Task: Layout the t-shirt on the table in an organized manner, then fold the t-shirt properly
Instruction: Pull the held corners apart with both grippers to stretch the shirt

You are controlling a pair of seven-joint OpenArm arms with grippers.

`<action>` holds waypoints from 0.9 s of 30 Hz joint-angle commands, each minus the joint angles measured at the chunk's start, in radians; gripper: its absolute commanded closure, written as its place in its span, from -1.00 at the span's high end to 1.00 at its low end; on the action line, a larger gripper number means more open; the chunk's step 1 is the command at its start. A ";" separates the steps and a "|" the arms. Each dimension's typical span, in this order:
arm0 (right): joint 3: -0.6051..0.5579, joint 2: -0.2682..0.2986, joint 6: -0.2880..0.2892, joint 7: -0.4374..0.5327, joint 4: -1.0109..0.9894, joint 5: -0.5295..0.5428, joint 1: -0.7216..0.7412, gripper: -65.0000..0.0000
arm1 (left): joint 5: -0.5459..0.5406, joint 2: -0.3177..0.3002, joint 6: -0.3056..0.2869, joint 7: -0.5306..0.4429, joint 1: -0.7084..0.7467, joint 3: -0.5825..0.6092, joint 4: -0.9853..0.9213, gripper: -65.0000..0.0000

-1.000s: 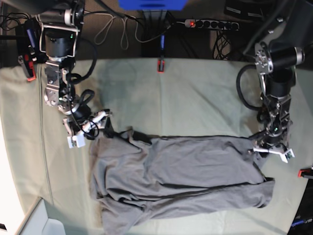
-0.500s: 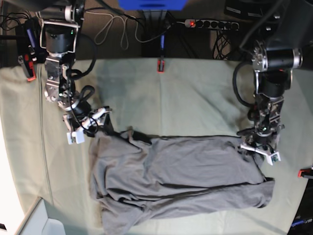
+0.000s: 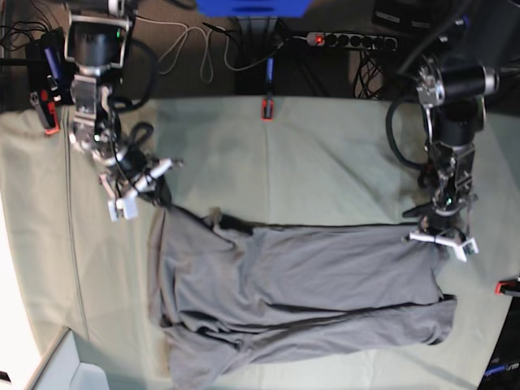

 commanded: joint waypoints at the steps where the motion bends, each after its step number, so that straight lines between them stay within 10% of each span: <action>1: 0.000 0.003 0.009 0.004 0.060 -0.001 -0.011 -1.00 | 0.003 -0.015 0.011 0.006 0.009 -0.011 0.059 -1.00; 12: 0.029 0.008 0.009 0.002 0.356 -0.001 -0.172 -1.00 | 0.003 -0.006 0.011 0.322 0.193 -0.204 0.498 -1.00; 27: 0.172 -0.052 0.011 0.008 0.744 0.002 -0.483 -1.00 | 0.003 0.063 0.009 0.473 0.466 -0.389 0.886 -1.00</action>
